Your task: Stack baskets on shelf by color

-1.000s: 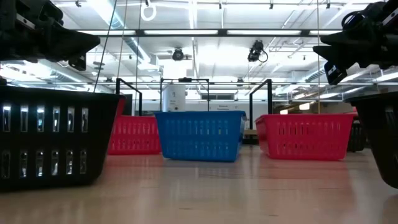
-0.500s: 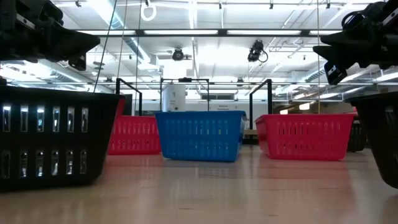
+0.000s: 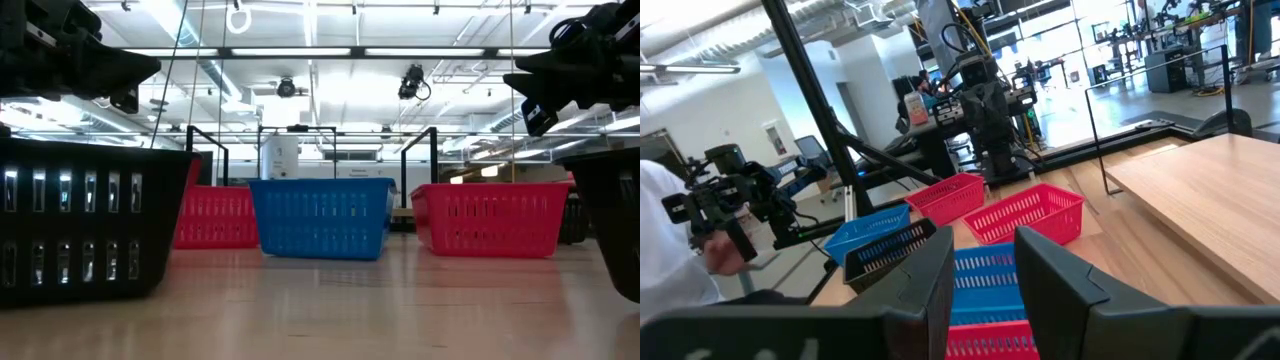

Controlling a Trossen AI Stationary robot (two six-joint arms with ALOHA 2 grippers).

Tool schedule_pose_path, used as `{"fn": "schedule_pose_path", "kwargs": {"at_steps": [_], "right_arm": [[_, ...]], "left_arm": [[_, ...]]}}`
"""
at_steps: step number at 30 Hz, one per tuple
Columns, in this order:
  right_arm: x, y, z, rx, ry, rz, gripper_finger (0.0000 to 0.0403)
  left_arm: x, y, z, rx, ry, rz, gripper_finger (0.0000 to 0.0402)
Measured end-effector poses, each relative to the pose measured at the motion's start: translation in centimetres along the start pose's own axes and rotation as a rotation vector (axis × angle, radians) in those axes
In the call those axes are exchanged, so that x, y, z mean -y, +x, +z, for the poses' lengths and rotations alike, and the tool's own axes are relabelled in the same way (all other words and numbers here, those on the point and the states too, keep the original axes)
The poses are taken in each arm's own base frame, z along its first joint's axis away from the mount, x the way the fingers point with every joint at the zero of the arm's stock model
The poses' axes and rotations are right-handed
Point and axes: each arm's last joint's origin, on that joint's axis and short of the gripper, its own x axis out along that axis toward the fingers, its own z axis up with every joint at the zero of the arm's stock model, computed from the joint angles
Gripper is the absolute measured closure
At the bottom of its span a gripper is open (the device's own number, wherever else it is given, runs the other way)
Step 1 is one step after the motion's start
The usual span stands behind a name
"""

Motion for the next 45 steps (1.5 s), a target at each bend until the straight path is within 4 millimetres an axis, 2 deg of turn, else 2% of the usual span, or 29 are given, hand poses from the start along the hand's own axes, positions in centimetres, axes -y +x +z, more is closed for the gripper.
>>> {"fn": "schedule_pose_path", "kwargs": {"at_steps": [22, 30, 35, 40, 45], "right_arm": [[0.00, 0.00, 0.00, 0.000, 0.000, 0.000, 0.0289], [0.00, 0.00, 0.00, 0.000, 0.000, 0.000, 0.0289], [0.00, 0.00, 0.00, 0.000, 0.000, 0.000, 0.0289], [0.00, 0.00, 0.00, 0.000, -0.003, 0.000, 0.0289], [0.02, 0.00, 0.01, 0.002, -0.216, -0.007, 0.0289]], "left_arm": [[0.00, 0.00, 0.06, 0.006, 0.000, 0.000, 0.0373], [0.00, -0.03, 0.66, 0.068, 0.002, 0.001, 0.0372], [-0.26, -0.04, 0.71, 0.074, -0.001, 0.090, 0.0372], [-0.28, -0.05, 0.82, 0.086, -0.001, 0.098, 0.0363], [-0.28, -0.06, 0.96, 0.100, 0.000, 0.100, 0.0361]]}}
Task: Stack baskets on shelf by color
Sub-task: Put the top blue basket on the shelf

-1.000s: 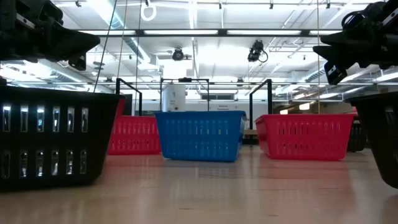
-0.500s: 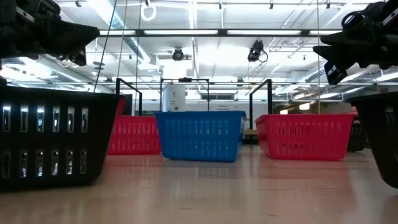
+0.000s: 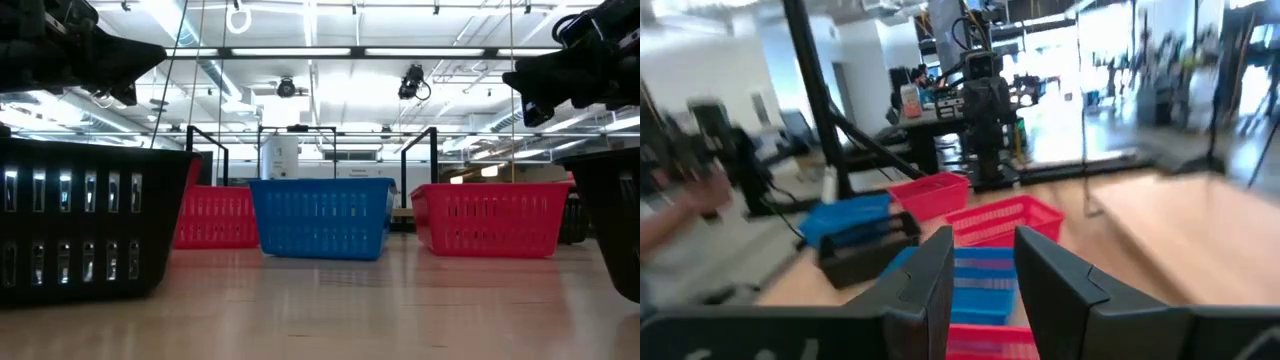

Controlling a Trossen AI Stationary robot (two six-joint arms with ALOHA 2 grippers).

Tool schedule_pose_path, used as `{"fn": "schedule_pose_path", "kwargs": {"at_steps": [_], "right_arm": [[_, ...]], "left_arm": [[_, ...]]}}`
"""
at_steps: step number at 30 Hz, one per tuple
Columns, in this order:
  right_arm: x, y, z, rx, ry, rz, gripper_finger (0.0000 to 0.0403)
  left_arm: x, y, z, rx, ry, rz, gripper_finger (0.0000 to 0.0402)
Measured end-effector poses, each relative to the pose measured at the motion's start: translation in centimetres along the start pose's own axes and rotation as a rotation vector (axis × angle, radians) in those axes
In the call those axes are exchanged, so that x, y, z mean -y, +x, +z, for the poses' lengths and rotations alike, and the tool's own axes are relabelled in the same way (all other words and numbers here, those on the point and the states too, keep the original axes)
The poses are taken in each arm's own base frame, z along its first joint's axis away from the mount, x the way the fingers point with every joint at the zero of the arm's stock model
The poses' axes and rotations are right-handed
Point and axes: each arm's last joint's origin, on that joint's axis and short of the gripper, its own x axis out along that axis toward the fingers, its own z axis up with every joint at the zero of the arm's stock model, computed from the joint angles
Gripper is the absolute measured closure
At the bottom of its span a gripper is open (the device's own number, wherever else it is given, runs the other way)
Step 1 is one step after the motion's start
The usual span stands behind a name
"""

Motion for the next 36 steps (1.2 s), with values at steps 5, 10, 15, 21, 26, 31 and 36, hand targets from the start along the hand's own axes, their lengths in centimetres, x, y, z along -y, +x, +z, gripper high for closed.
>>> {"fn": "schedule_pose_path", "kwargs": {"at_steps": [5, 10, 15, 21, 26, 31, 36], "right_arm": [[0.0, 0.0, 0.0, 0.002, -0.043, 0.000, 0.0289], [0.0, 0.0, 0.0, 0.003, 0.007, 0.000, 0.0289], [0.0, 0.0, 0.1, 0.008, 0.034, -0.001, 0.0289], [-0.2, -0.1, 1.5, 0.150, 0.032, 0.018, 0.0289], [-0.4, -0.5, 3.1, 0.330, -0.055, 0.030, 0.0289], [-0.6, -1.0, 4.4, 0.467, -0.074, 0.042, 0.0289], [-0.6, -1.3, 4.8, 0.515, 0.000, 0.068, 0.0289]], "left_arm": [[0.0, 0.0, -0.1, -0.006, -0.050, 0.000, 0.0361], [0.0, 0.0, -0.1, -0.012, -0.081, 0.001, 0.0361], [0.0, 0.0, -0.3, -0.034, -0.132, 0.004, 0.0360], [0.0, 0.0, -0.3, -0.035, -0.159, 0.006, 0.0354], [0.0, 0.0, -0.4, -0.044, -0.188, 0.009, 0.0345], [-0.1, 0.0, -0.8, -0.075, -0.194, 0.053, 0.0340], [-0.2, 0.0, -0.8, -0.078, -0.193, 0.077, 0.0340]]}}
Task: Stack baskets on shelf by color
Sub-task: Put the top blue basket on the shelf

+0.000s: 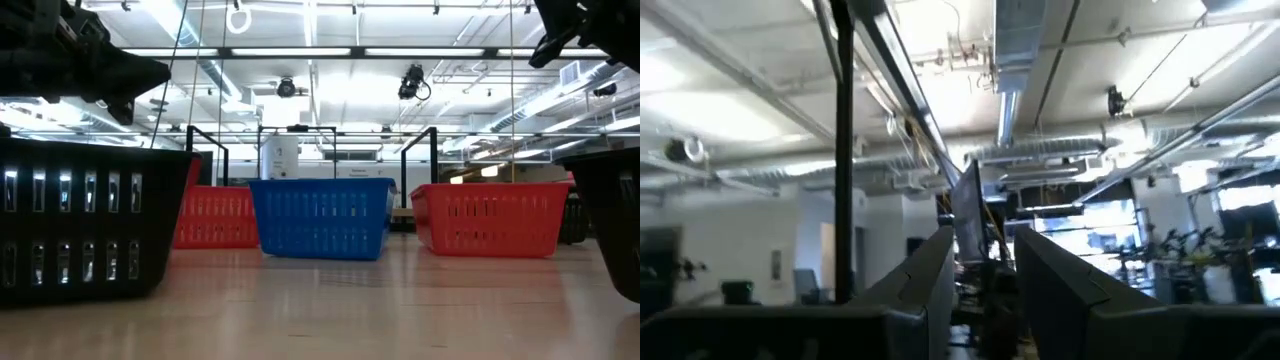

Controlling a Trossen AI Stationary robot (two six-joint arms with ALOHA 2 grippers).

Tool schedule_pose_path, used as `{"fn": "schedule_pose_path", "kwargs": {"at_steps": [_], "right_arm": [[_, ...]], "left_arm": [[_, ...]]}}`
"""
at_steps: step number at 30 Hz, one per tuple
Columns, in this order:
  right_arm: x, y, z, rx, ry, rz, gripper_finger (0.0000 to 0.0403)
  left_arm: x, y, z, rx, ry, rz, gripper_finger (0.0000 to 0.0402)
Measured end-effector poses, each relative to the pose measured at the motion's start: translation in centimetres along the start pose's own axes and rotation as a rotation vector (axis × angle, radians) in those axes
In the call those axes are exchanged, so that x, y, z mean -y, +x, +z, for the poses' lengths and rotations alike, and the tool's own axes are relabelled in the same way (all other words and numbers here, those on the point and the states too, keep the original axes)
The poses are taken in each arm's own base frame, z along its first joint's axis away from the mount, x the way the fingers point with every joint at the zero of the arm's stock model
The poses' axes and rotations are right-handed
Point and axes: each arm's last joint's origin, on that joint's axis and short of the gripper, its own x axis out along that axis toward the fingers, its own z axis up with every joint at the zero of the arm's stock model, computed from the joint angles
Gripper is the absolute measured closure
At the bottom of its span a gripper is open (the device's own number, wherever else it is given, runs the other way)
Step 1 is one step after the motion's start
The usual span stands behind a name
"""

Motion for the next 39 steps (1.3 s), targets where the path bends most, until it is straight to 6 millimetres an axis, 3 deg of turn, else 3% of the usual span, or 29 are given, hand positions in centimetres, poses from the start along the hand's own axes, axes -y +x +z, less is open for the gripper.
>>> {"fn": "schedule_pose_path", "kwargs": {"at_steps": [9, 18, 24, 32, 39], "right_arm": [[0.0, 0.0, 0.0, 0.004, 0.123, -0.013, 0.0289], [0.1, 0.0, -0.1, -0.007, 0.147, -0.036, 0.0289], [0.3, 0.0, -0.1, 0.012, 0.146, -0.103, 0.0289], [0.3, 0.0, -0.6, -0.048, 0.205, -0.096, 0.0289], [0.5, -0.1, -1.3, -0.113, 0.072, -0.134, 0.0289]], "left_arm": [[0.6, 0.4, 2.0, -0.159, -0.014, 0.002, 0.0340], [2.2, 3.3, 3.9, -0.327, 0.008, -0.024, 0.0340], [3.6, 5.4, 4.0, -0.431, 0.057, -0.045, 0.0340], [7.0, 7.6, 5.0, -0.541, 0.095, -0.145, 0.0340], [8.4, 9.4, 4.3, -0.587, 0.179, 0.025, 0.0340]]}}
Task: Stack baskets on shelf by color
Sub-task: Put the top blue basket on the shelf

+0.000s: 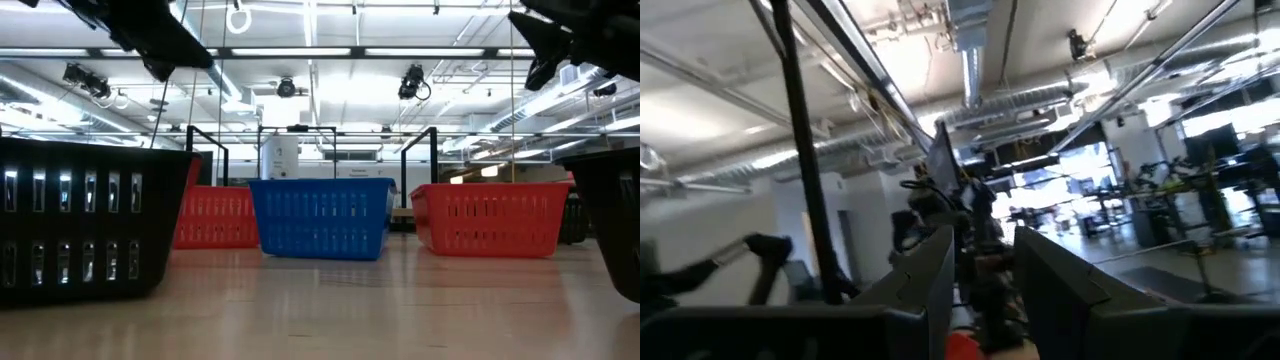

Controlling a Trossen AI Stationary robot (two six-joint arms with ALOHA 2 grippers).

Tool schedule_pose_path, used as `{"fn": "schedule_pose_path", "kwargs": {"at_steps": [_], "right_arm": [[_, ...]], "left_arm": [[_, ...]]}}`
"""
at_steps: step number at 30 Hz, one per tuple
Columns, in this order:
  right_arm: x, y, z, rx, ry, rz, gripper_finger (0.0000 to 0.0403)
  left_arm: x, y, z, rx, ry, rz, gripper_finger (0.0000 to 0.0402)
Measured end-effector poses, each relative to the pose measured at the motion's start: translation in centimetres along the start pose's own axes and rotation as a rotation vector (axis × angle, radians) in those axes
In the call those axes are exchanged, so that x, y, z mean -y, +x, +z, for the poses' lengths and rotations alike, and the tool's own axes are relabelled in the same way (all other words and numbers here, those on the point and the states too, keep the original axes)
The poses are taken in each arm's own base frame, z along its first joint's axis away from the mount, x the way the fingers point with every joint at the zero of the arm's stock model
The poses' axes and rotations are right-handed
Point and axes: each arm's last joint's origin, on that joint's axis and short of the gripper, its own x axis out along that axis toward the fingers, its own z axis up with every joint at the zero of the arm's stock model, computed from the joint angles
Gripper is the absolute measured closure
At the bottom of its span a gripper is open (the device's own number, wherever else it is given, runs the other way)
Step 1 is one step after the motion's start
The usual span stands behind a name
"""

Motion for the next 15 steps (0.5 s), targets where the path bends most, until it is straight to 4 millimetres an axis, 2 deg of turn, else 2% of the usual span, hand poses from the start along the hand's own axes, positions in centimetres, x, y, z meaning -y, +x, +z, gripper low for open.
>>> {"fn": "schedule_pose_path", "kwargs": {"at_steps": [5, 11, 15], "right_arm": [[0.4, 0.0, -0.2, -0.003, -0.035, -0.128, 0.0289], [1.1, -0.2, 0.1, 0.062, -0.063, -0.383, 0.0289], [1.1, -0.2, 0.1, 0.064, -0.060, -0.373, 0.0289]], "left_arm": [[0.3, 1.9, -0.1, -0.059, 0.021, 0.128, 0.0340], [0.8, 4.6, -2.0, -0.175, 0.060, 0.174, 0.0332], [1.0, 5.3, -2.4, -0.212, 0.031, 0.167, 0.0301]]}}
